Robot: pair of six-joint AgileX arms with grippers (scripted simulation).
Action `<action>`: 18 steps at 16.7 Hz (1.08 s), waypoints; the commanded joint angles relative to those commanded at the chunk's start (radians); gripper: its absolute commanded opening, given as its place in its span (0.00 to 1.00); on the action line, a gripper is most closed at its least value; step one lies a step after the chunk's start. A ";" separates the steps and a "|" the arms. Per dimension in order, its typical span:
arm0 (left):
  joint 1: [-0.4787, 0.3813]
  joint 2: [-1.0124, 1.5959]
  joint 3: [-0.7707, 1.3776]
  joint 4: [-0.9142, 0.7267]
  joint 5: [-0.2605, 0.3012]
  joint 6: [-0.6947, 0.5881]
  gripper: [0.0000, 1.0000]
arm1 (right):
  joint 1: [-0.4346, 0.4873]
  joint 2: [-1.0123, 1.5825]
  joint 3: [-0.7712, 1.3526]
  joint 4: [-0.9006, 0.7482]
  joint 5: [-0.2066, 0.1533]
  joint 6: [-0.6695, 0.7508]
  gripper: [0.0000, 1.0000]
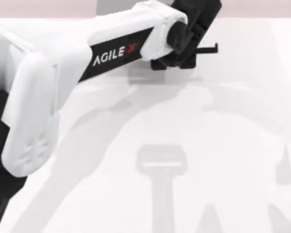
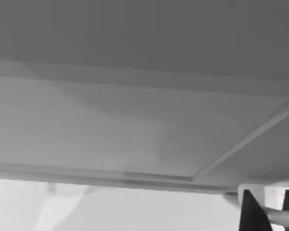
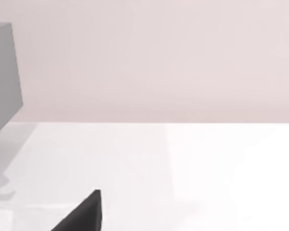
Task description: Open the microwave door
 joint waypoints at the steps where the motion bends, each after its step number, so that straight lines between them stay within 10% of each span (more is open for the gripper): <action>1: 0.000 -0.007 -0.012 0.007 -0.003 -0.003 0.00 | 0.000 0.000 0.000 0.000 0.000 0.000 1.00; 18: 0.000 -0.008 -0.015 0.008 -0.003 -0.004 0.00 | 0.000 0.000 0.000 0.000 0.000 0.000 1.00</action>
